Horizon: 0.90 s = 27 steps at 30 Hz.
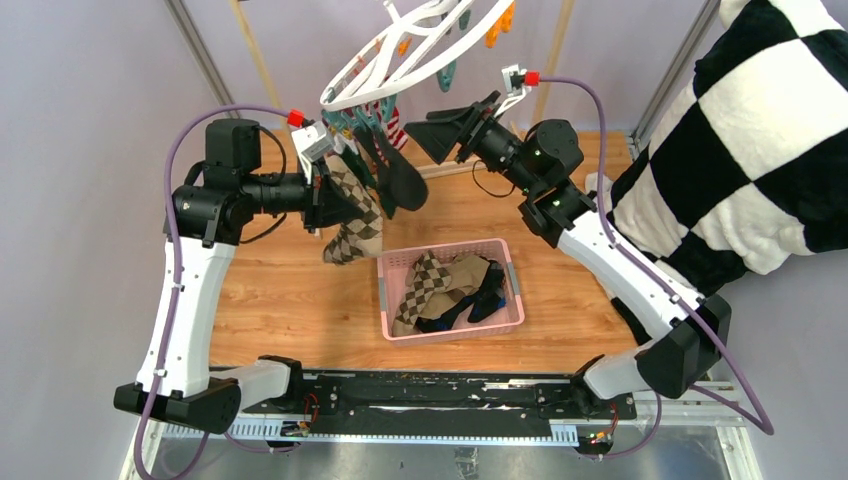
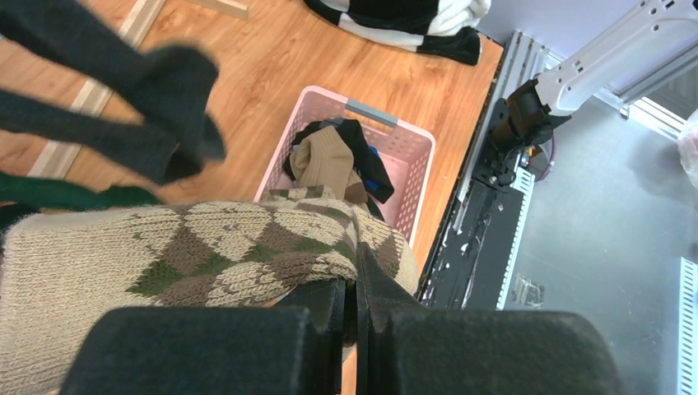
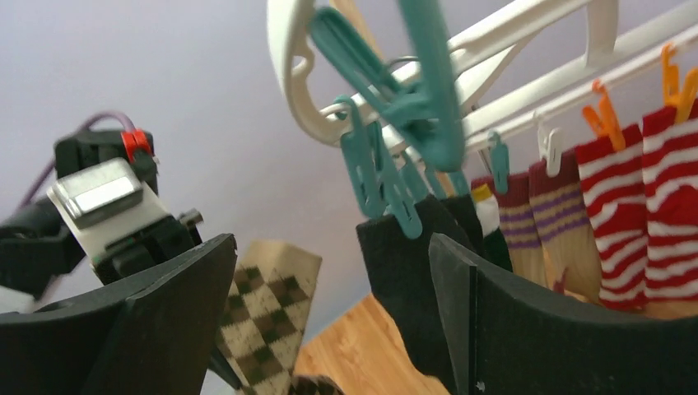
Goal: Remove the socks clipped to the hanger
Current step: Remove the sock from the hanger, then place the sock in the bin.
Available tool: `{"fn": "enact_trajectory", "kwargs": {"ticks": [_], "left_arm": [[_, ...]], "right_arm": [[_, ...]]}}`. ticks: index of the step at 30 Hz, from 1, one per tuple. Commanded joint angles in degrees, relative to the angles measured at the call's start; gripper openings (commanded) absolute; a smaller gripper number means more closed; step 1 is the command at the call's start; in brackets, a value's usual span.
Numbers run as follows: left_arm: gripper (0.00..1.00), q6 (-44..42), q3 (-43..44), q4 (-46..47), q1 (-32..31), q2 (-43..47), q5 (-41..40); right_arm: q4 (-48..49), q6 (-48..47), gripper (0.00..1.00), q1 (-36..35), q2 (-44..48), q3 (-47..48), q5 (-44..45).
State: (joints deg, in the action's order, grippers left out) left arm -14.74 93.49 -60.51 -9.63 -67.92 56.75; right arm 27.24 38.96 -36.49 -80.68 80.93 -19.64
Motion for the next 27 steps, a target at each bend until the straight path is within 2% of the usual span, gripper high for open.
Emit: {"fn": "enact_trajectory", "kwargs": {"ticks": [1, 6, 8, 11, 18, 27], "left_arm": [[0.0, -0.4, 0.7, -0.3, -0.4, 0.5, -0.5], [0.0, -0.3, 1.0, -0.4, -0.4, 0.1, -1.0], [0.0, -0.2, 1.1, -0.4, -0.4, -0.3, -1.1], [0.0, 0.7, 1.9, -0.4, -0.4, -1.2, -1.1], [0.0, 2.7, 2.9, -0.4, -0.4, -1.8, -1.1], [0.0, 5.1, 3.5, -0.3, -0.4, -2.4, -0.3]], "right_arm": [[-2.5, -4.4, 0.96, 0.3, 3.8, -4.6, -5.5], [2.5, -8.5, 0.98, -1.2, 10.5, -16.3, -7.6], [5.0, -14.4, 0.98, -4.4, 12.8, -21.0, -7.9], [3.4, -26.5, 0.99, -11.4, 14.1, -22.6, -6.7], [3.7, -44.8, 1.0, -18.6, 10.0, -20.1, -7.1], [-0.3, -57.0, 0.99, -21.3, 0.7, -11.6, -8.8]]}}
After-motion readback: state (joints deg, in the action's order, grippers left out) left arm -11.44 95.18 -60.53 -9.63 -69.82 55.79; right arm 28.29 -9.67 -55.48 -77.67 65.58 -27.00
